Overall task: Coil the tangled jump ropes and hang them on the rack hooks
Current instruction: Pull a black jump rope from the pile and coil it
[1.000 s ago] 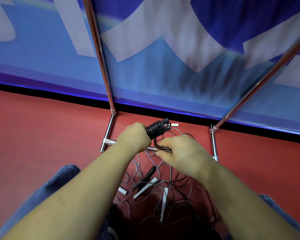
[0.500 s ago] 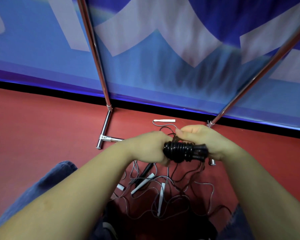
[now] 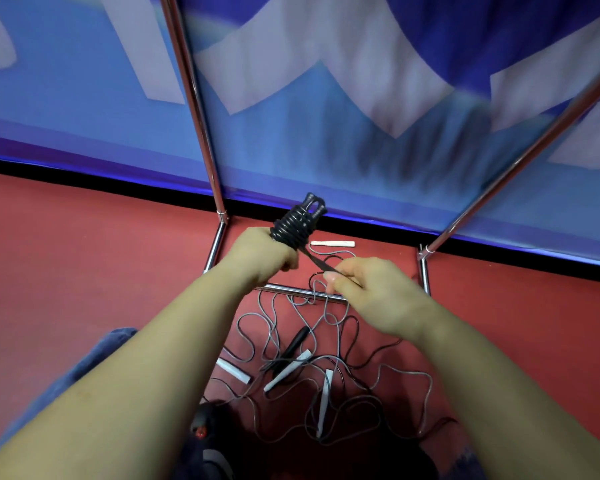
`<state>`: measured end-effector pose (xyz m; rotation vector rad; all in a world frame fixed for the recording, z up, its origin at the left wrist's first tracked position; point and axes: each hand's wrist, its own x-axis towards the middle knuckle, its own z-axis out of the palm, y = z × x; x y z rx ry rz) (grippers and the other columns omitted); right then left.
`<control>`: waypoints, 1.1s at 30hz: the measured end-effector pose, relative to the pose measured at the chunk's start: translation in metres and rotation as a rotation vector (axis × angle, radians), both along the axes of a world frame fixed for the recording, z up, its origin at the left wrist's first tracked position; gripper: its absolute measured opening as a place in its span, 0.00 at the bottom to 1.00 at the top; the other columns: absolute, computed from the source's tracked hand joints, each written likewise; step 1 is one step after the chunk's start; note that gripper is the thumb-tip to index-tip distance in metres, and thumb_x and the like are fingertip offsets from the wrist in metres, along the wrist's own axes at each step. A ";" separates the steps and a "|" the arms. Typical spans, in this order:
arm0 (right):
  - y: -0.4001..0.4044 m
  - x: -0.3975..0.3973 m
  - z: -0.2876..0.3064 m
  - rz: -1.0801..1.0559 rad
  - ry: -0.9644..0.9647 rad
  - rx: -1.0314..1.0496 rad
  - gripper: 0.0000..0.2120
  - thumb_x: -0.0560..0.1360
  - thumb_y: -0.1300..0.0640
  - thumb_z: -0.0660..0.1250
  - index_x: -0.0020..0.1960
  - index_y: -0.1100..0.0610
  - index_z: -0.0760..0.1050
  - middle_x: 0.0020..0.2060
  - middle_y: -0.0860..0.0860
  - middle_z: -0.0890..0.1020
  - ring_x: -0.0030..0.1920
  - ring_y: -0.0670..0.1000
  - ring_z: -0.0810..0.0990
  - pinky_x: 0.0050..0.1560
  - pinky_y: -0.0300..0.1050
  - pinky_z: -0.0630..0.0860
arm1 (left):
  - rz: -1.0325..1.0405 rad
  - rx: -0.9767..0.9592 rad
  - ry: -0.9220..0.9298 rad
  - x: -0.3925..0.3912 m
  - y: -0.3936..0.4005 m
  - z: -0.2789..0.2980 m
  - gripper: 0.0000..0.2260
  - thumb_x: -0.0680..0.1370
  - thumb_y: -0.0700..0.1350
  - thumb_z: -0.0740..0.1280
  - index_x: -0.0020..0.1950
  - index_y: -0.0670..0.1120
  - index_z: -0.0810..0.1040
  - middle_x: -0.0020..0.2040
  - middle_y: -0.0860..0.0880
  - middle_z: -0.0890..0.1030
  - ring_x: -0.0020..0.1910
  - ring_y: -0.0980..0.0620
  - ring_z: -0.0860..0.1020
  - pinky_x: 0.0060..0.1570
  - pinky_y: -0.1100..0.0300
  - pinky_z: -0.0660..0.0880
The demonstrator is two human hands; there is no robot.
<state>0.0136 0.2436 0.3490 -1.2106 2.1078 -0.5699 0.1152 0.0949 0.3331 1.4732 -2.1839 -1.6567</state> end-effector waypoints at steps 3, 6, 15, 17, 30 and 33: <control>0.000 0.004 0.014 0.084 0.101 -0.023 0.13 0.77 0.47 0.63 0.35 0.49 0.72 0.26 0.45 0.71 0.29 0.44 0.68 0.32 0.40 0.64 | -0.142 -0.213 -0.217 0.003 -0.004 -0.011 0.07 0.68 0.37 0.69 0.33 0.46 0.75 0.28 0.49 0.73 0.26 0.49 0.69 0.26 0.64 0.64; 0.001 -0.001 0.025 0.067 0.106 -0.138 0.08 0.75 0.49 0.67 0.38 0.48 0.77 0.30 0.43 0.75 0.33 0.43 0.72 0.37 0.42 0.69 | -0.462 -0.222 -0.423 0.005 0.007 -0.018 0.03 0.68 0.38 0.71 0.38 0.44 0.78 0.30 0.47 0.74 0.31 0.45 0.71 0.28 0.61 0.66; 0.010 -0.035 0.003 -0.229 -0.215 -0.275 0.03 0.71 0.54 0.72 0.40 0.52 0.81 0.35 0.44 0.83 0.39 0.40 0.80 0.45 0.36 0.74 | -0.869 -0.052 -0.112 -0.003 0.043 0.005 0.11 0.68 0.33 0.71 0.36 0.48 0.74 0.28 0.53 0.71 0.23 0.60 0.67 0.27 0.66 0.64; 0.010 -0.037 0.004 -0.248 -0.431 -0.293 0.02 0.72 0.61 0.70 0.43 0.56 0.80 0.31 0.40 0.82 0.34 0.36 0.80 0.39 0.28 0.71 | -0.875 -0.036 -0.029 -0.004 0.050 0.009 0.10 0.68 0.33 0.71 0.36 0.45 0.74 0.29 0.51 0.72 0.24 0.60 0.66 0.28 0.65 0.66; -0.011 -0.027 -0.012 -0.446 -0.541 -0.180 0.17 0.79 0.62 0.59 0.31 0.54 0.67 0.20 0.45 0.62 0.20 0.42 0.57 0.20 0.34 0.56 | -0.195 0.291 0.180 -0.011 0.037 0.016 0.09 0.68 0.30 0.67 0.39 0.43 0.76 0.23 0.52 0.69 0.21 0.55 0.62 0.25 0.66 0.59; -0.010 -0.026 -0.017 -0.407 -0.516 -0.110 0.13 0.79 0.60 0.60 0.36 0.57 0.71 0.23 0.46 0.64 0.21 0.43 0.58 0.22 0.33 0.57 | -0.121 0.363 0.129 -0.009 0.035 0.009 0.10 0.67 0.30 0.66 0.40 0.44 0.77 0.24 0.51 0.69 0.22 0.54 0.60 0.26 0.66 0.58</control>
